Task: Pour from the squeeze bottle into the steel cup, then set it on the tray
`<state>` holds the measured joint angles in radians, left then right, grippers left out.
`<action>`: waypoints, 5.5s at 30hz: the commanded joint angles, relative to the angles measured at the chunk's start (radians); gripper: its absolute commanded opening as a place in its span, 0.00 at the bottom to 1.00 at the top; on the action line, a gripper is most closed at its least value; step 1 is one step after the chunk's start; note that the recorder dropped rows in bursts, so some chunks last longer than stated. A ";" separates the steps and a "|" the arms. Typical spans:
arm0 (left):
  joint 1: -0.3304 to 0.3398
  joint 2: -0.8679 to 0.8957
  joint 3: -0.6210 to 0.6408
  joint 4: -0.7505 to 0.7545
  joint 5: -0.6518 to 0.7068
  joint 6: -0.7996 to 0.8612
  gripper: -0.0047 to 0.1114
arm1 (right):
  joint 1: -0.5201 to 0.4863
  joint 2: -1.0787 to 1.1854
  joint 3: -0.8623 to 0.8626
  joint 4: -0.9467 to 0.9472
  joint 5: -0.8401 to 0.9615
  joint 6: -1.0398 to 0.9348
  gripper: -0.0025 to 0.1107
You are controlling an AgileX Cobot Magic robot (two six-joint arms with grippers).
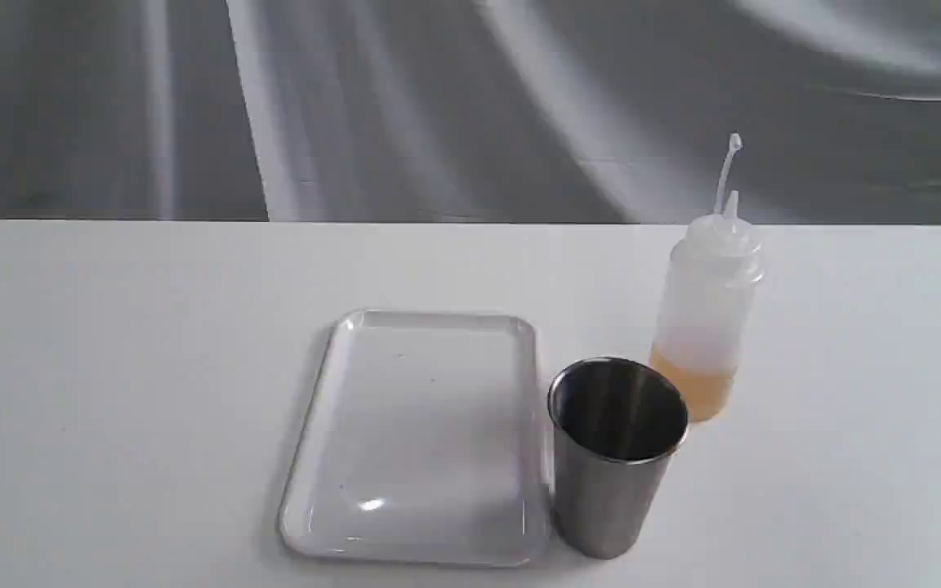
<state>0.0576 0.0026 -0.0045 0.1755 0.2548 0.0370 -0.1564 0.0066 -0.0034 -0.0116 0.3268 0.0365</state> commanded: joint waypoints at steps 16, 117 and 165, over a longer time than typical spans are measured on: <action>0.002 -0.003 0.004 0.000 -0.015 -0.008 0.11 | -0.003 -0.007 0.003 0.005 0.000 0.001 0.02; 0.002 -0.003 0.004 0.000 -0.015 -0.008 0.11 | 0.090 1.096 -1.276 0.459 0.047 -0.617 0.02; 0.002 -0.003 0.004 0.000 -0.015 -0.007 0.11 | 0.285 1.421 -0.450 0.297 -0.980 -0.326 0.02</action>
<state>0.0576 0.0026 -0.0045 0.1755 0.2548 0.0370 0.1378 1.4026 -0.4686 0.3358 -0.6164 -0.2896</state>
